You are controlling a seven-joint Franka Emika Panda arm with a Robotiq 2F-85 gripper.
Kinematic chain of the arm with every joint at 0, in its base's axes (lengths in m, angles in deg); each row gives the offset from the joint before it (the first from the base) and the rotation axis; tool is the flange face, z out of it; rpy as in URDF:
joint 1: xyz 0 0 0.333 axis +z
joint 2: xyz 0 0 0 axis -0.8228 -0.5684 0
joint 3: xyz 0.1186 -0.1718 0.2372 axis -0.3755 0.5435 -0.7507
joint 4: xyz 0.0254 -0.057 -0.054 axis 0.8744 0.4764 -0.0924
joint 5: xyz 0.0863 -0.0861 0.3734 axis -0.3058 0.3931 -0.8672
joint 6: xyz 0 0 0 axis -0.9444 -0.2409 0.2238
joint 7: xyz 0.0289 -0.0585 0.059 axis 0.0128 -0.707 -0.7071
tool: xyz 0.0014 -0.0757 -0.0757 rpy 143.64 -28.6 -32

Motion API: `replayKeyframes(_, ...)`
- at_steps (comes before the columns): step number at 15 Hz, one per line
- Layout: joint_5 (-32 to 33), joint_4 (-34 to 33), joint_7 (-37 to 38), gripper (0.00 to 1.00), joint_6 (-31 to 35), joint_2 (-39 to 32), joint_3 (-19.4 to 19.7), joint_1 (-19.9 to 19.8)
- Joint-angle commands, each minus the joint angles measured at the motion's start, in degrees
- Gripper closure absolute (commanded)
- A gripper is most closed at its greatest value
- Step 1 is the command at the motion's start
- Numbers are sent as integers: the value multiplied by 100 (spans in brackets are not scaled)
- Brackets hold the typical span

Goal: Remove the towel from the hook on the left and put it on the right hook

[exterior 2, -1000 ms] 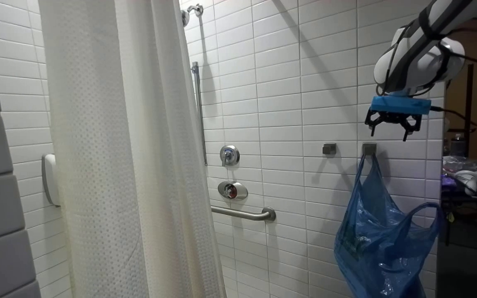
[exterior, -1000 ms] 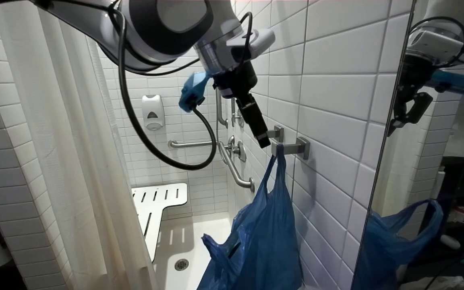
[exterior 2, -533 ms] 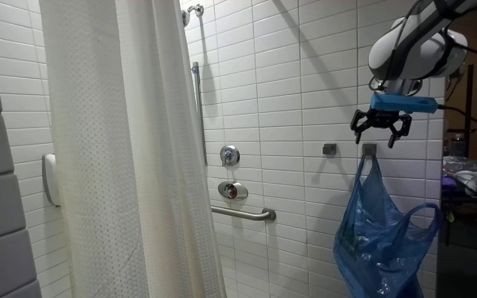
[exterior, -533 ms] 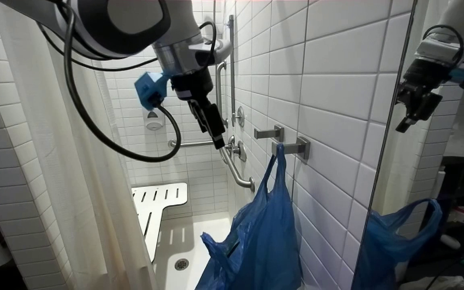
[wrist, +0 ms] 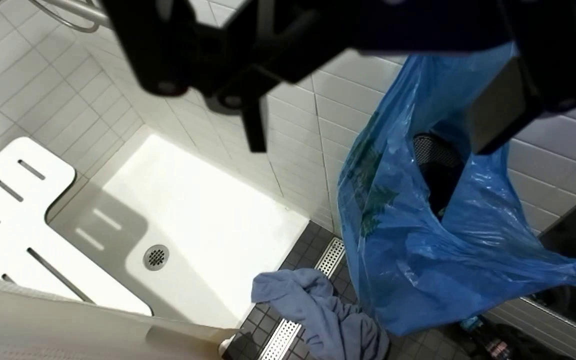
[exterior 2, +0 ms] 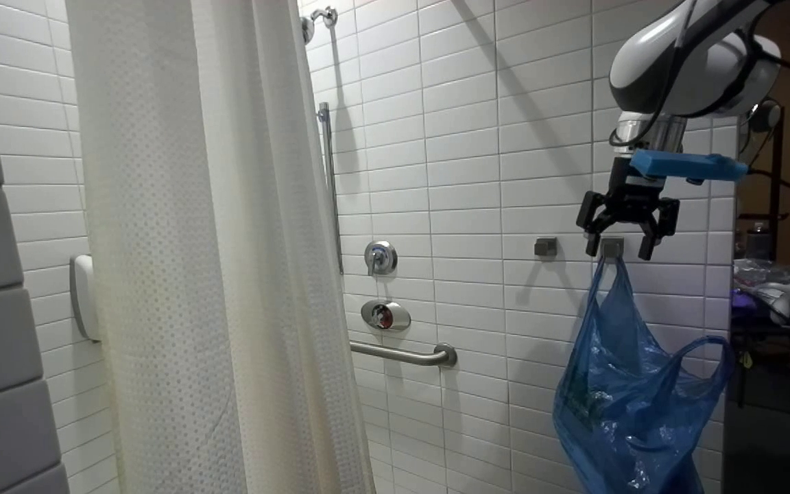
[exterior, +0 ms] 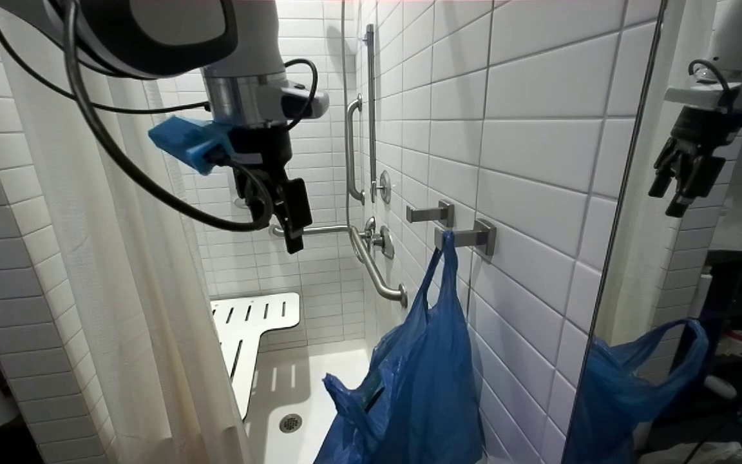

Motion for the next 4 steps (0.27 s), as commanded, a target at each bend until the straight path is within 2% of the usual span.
replayKeyframes(1, -25, -1, -55, 0, -36, 13, -23, -24)
replayKeyframes(4, -26, 19, -96, 0, -47, 37, -5, -17)
